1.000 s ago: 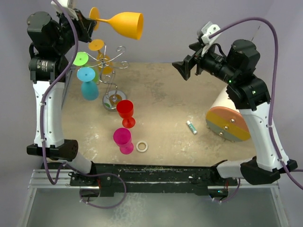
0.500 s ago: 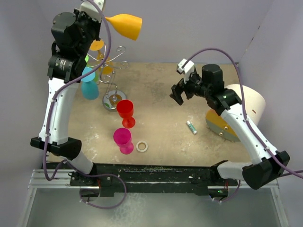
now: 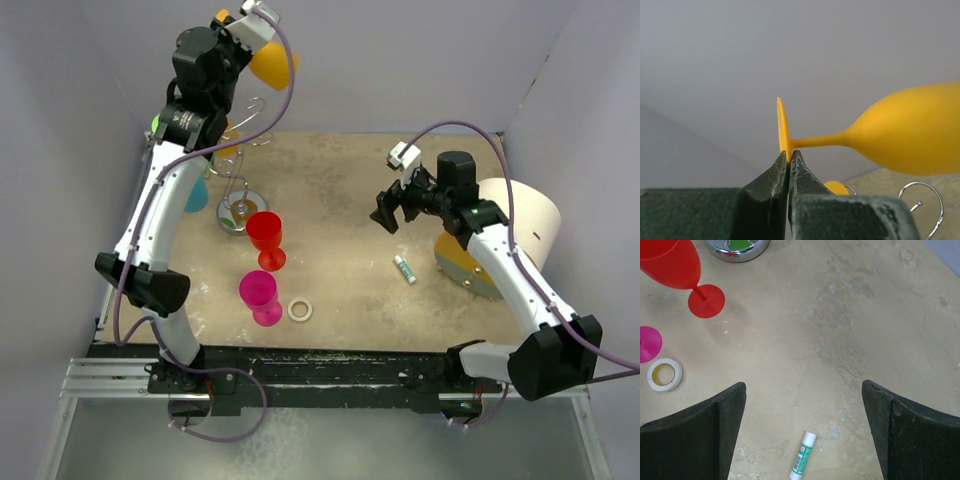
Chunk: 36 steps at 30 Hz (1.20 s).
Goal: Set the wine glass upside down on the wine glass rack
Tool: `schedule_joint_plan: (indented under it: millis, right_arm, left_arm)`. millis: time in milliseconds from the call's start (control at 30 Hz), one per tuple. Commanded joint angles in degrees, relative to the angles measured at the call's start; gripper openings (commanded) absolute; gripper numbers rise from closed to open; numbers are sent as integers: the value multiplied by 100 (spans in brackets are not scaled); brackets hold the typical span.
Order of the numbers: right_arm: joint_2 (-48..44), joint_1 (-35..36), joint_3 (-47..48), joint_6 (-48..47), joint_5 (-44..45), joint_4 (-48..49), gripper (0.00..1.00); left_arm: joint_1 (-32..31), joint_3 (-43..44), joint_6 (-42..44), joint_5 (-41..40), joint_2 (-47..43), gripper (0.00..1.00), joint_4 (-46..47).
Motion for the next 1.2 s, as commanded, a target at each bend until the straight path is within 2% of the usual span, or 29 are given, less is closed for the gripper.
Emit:
schedule_joint_plan:
  millis: [0,200,433,1167]
  right_arm:
    - [-38,-164,-115,26,-570,259,100]
    - [43,-231,-124,66,-727,229,99]
    - [116,-250,-154,70,-753,262,99]
    - [224,-261,-190,65,-631,364,99]
  left_arm:
    - [-14,132,535,-404,254,0,584]
    - [-23,192,838,-536,641,0,690]
    - [-22,-200,1363,-540,751,0,838]
    - [-19,-1453,1740,-594,142,0,428]
